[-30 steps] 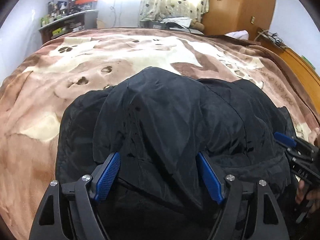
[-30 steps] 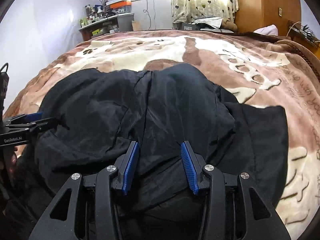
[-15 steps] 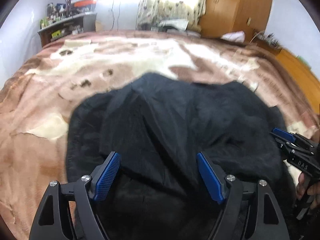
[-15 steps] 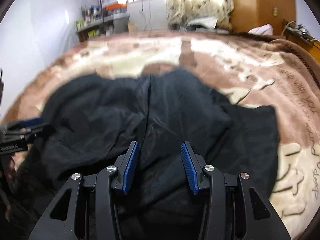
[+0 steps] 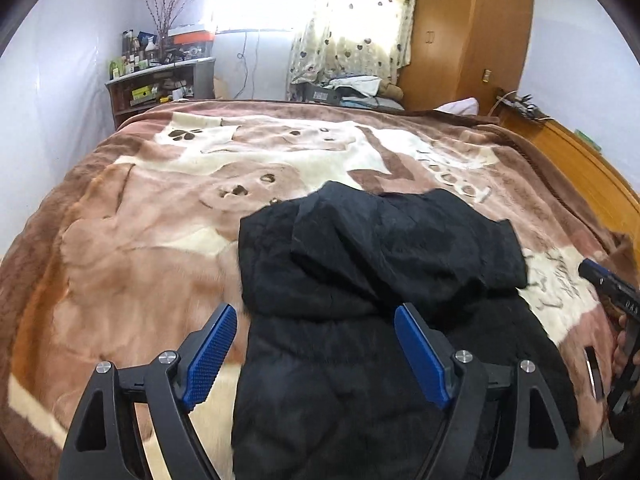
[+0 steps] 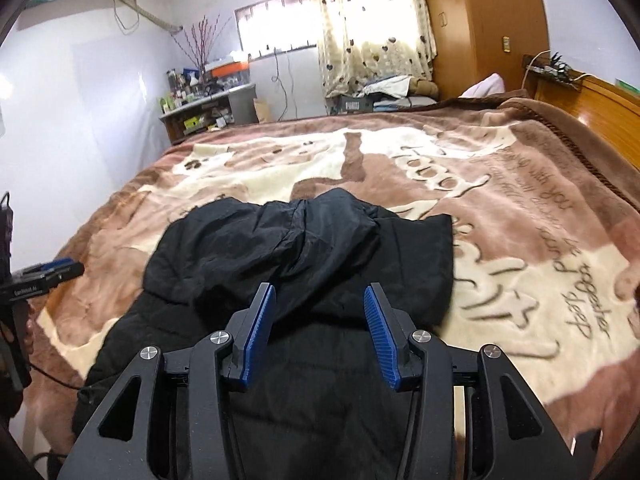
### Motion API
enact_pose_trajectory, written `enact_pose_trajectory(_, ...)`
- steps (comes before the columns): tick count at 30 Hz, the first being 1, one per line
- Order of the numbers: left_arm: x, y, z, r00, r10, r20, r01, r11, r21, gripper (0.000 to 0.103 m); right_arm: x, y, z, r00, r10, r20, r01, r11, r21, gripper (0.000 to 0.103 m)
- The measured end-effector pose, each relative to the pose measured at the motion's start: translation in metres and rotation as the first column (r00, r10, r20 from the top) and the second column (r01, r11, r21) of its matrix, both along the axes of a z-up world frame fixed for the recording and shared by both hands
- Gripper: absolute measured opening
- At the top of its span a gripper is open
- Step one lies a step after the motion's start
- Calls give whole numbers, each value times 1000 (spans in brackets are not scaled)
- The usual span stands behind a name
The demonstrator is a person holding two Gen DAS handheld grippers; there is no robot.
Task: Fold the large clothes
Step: 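Lift both tools away and move them to the jacket hem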
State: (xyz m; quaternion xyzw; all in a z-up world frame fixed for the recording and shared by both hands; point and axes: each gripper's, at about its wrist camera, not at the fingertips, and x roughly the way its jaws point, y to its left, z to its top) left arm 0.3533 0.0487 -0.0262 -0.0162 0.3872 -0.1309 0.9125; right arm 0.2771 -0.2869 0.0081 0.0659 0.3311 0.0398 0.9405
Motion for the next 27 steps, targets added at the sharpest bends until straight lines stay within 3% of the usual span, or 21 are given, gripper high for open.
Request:
enact_pose_trajectory(6,-64,24,26,999,-4,36,3,1000,7,81,-72,-8,36,998,0,65,1,1000,-7,48)
enact_pose_trajectory(12,-123,35,36,999,22,50,-25,996,80,82,-121,-12,49,997,-9,78,10,1000,-10,49)
enact_pose_trajectory(16,-157,35,26,998,57,29,-60,992,108,90,-145,-10,38,999,-29,41,30,999,-25,50)
enact_pose_trajectory(22,-192,29,-2,997,81,9,-82,981,174,90,-172,-14,10,998,-49,-26,48,998,-43,53)
enact_pose_trajectory(24,-199,28,-14,997,76,-1,-75,981,179,90,-181,-18,0,997,-64,-45,62,997,-48,61)
enact_pose_trajectory(27,-202,28,-36,995,91,-33,-83,977,196,90,-188,-23,-24,990,-101,-93,94,992,-84,65)
